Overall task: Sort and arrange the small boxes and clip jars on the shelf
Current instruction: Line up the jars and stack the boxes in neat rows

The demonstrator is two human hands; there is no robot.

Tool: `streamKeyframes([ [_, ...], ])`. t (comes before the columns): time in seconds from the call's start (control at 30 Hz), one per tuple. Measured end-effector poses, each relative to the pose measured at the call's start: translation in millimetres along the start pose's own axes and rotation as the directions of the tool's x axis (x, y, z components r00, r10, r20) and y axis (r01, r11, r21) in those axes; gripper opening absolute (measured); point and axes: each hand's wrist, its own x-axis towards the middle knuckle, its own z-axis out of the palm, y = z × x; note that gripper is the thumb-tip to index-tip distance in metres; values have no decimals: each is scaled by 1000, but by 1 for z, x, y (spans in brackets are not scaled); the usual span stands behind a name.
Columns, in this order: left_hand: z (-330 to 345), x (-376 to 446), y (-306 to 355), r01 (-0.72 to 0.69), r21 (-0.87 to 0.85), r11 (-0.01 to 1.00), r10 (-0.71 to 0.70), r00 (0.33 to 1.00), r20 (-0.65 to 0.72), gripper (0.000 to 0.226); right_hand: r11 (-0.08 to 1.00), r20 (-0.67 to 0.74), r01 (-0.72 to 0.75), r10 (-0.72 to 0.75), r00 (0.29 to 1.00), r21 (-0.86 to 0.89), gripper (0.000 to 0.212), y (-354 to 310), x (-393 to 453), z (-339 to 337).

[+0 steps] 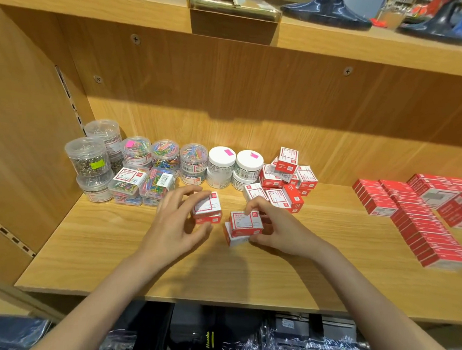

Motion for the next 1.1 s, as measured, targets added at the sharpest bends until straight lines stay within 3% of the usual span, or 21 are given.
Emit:
streamKeyframes([
  [0.13,4,-11,16,-50,163,985,79,981,-176,41,996,-197,-30,45,979,81,39,9,-10,-14],
  [0.27,16,-11,12,-21,196,980,39,995,-89,43,988,-347,-157,149,926,5,44,4,-20,-8],
  [0.37,22,-11,8,116,13,993,-116,993,-32,47,967,-438,-253,230,869,7,43,-10,-13,19],
  [0.53,14,1,-2,123,-62,990,-117,988,99,40,934,-354,-307,228,907,-185,40,-25,10,39],
  [0.73,0,13,-6,164,-124,979,-133,965,228,41,974,-122,-127,105,987,-186,29,-20,30,12],
  [0.8,-3,15,-8,180,-114,977,-152,964,219,41,979,-167,-108,79,983,-175,28,-19,30,7],
  [0.93,-5,13,-14,195,-120,973,-169,965,200,43,975,-405,-139,57,913,-175,34,-23,19,20],
  [1.1,-6,16,-18,170,-157,973,-131,965,228,48,905,-335,-201,70,940,-374,49,-23,17,41],
])
